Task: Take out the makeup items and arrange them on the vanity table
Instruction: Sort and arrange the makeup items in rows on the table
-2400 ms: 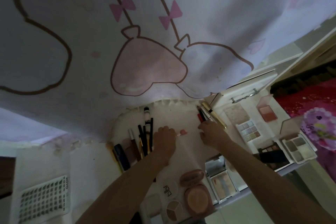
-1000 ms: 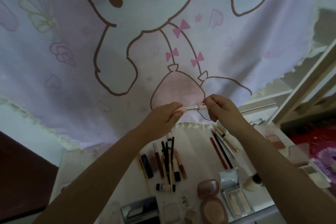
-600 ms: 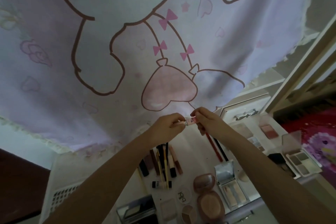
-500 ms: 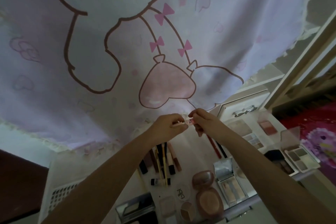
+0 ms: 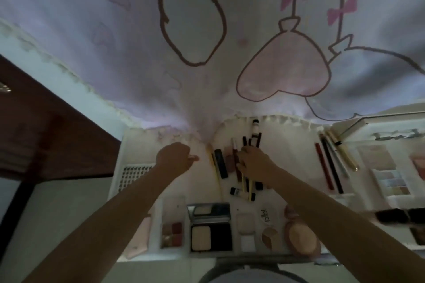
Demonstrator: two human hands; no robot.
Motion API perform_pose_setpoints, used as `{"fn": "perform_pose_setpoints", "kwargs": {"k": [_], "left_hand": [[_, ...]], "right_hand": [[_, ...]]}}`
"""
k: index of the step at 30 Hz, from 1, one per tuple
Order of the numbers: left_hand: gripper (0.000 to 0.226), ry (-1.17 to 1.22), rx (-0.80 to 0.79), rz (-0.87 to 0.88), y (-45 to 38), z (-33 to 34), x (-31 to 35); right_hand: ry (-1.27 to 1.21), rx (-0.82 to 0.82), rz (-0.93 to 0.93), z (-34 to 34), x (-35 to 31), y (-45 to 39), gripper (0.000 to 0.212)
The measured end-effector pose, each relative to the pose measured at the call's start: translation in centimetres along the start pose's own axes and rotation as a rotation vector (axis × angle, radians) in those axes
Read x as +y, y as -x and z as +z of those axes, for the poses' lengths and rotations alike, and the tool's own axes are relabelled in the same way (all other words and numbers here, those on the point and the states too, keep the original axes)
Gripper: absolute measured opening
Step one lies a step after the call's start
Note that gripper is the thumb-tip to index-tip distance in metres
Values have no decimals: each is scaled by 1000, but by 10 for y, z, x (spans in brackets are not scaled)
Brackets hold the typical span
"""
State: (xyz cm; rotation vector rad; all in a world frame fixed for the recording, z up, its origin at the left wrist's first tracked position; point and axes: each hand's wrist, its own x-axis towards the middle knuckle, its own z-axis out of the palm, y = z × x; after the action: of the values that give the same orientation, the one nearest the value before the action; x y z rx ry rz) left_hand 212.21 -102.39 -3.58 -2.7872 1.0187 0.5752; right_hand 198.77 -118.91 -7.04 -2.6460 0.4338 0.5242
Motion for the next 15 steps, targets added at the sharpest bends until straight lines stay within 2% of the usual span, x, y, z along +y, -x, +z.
{"fn": "perform_pose_setpoints", "kwargs": {"k": [4,12,15], "left_hand": [[41,-88,-40,-98,-6,18,-32],[25,-231,-29,-94,-39,21,-41],[23,-242,-31,-71,-46,19,-38]], "right_hand": [[60,32,38,34,-20,-15,38],[72,158,41,52,-21,-19,39],[107,141,51,50,-29,-23,45]]}}
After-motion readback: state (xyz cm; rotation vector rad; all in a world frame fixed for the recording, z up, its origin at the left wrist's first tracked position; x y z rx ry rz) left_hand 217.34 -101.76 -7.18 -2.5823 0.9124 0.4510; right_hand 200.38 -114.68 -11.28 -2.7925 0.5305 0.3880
